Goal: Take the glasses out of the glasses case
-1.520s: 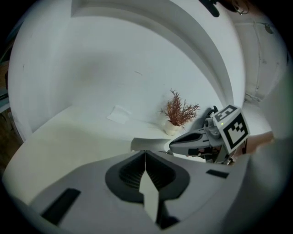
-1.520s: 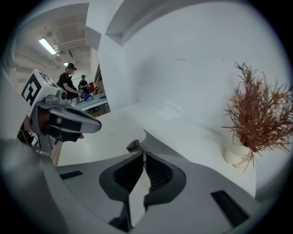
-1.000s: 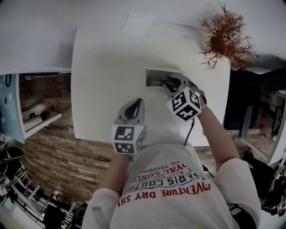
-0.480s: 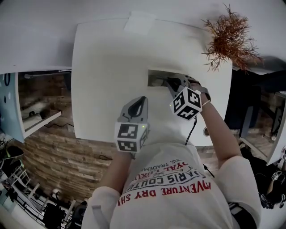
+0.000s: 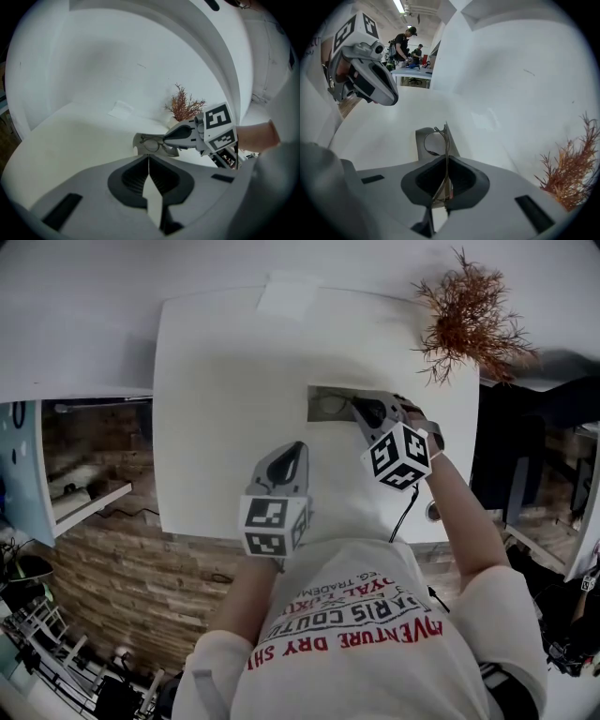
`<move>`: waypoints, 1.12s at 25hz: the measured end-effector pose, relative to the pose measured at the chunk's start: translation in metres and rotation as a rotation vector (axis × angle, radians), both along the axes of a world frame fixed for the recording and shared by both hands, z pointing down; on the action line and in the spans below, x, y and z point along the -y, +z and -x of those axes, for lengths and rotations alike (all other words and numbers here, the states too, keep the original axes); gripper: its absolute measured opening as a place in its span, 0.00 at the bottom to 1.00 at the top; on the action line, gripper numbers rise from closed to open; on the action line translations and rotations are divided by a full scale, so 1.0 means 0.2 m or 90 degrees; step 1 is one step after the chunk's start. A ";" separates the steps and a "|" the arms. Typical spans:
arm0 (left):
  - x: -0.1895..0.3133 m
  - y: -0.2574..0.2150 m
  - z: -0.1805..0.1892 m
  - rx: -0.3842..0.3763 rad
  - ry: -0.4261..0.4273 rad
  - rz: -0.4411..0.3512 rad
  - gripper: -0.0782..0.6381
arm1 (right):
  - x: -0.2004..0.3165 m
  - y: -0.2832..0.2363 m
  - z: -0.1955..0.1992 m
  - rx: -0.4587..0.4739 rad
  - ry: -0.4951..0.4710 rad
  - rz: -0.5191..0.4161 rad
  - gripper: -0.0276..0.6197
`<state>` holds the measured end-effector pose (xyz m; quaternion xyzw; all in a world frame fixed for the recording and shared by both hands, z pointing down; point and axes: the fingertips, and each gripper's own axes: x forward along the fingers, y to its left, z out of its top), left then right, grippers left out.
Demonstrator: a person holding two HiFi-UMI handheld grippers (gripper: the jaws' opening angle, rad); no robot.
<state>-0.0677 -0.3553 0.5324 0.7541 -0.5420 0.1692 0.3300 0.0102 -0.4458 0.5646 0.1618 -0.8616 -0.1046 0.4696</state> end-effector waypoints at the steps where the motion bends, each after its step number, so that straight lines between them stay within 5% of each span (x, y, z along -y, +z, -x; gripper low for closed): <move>1: 0.00 -0.01 -0.01 -0.001 0.001 -0.002 0.12 | 0.00 -0.02 -0.01 0.006 0.005 -0.003 0.09; 12: -0.09 -0.17 -0.02 -0.001 0.038 -0.054 0.12 | -0.14 -0.29 -0.05 0.061 0.086 -0.029 0.09; 28: -0.36 -0.51 0.07 0.002 0.095 -0.158 0.12 | -0.69 -0.62 -0.09 0.304 0.408 0.047 0.09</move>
